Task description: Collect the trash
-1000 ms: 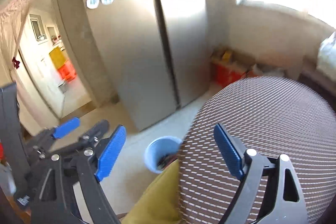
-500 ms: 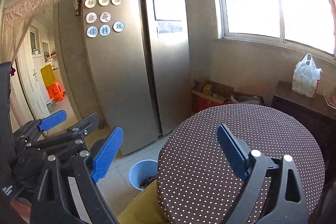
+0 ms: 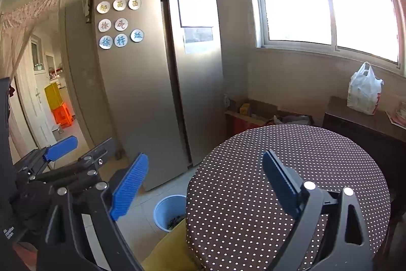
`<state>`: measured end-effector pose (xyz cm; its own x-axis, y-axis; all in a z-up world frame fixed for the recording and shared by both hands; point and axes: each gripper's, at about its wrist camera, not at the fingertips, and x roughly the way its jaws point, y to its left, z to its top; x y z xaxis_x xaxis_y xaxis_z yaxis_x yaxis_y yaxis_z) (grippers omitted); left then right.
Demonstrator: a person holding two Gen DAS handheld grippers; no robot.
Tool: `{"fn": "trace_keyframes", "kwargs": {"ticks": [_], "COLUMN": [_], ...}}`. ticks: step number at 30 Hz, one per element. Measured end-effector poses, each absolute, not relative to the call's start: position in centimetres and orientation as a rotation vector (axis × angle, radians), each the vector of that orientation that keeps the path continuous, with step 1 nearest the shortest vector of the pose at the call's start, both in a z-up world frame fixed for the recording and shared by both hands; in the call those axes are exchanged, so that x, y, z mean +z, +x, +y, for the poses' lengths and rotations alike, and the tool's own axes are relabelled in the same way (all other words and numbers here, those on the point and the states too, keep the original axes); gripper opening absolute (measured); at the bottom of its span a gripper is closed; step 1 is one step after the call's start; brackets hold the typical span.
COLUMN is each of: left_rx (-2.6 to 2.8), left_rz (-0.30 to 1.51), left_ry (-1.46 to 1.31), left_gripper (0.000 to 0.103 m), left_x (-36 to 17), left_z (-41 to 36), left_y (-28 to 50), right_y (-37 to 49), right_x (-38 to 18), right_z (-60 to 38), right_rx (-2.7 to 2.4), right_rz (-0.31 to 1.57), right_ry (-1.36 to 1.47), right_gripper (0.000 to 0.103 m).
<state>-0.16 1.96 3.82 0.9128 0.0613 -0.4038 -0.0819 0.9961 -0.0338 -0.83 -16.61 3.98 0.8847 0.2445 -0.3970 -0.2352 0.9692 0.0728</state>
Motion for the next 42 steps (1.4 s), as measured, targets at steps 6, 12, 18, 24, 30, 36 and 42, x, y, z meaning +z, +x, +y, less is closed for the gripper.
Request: {"fn": "trace_keyframes", "kwargs": {"ticks": [6, 12, 18, 24, 30, 36, 42], "left_rx": [0.076, 0.078, 0.080, 0.080, 0.075, 0.074, 0.062], "left_rz": [0.413, 0.414, 0.408, 0.411, 0.418, 0.423, 0.430], "left_ry": [-0.049, -0.055, -0.049, -0.052, -0.051, -0.053, -0.056], "left_gripper": [0.082, 0.082, 0.084, 0.085, 0.085, 0.085, 0.085], "left_x": [3.9, 4.0, 4.1, 3.9, 3.6, 3.4, 3.5], "left_z": [2.0, 2.0, 2.3, 2.6, 2.8, 2.9, 3.1], "left_y": [-0.4, -0.7, -1.0, -1.4, -1.7, -1.9, -1.9], "right_y": [-1.0, -1.4, -1.9, -2.1, -2.6, -2.9, -2.9], "right_x": [3.9, 4.0, 3.9, 3.9, 3.5, 3.4, 3.3], "right_z": [-16.7, -16.6, -16.5, -16.4, -16.2, -16.0, -16.0], "right_rx": [0.254, 0.251, 0.247, 0.240, 0.233, 0.226, 0.227], "right_rz": [0.416, 0.413, 0.410, 0.415, 0.422, 0.428, 0.433], "right_ry": [0.021, 0.018, 0.014, 0.010, 0.012, 0.008, 0.011], "right_gripper": [0.090, 0.090, 0.090, 0.090, 0.090, 0.090, 0.090]}}
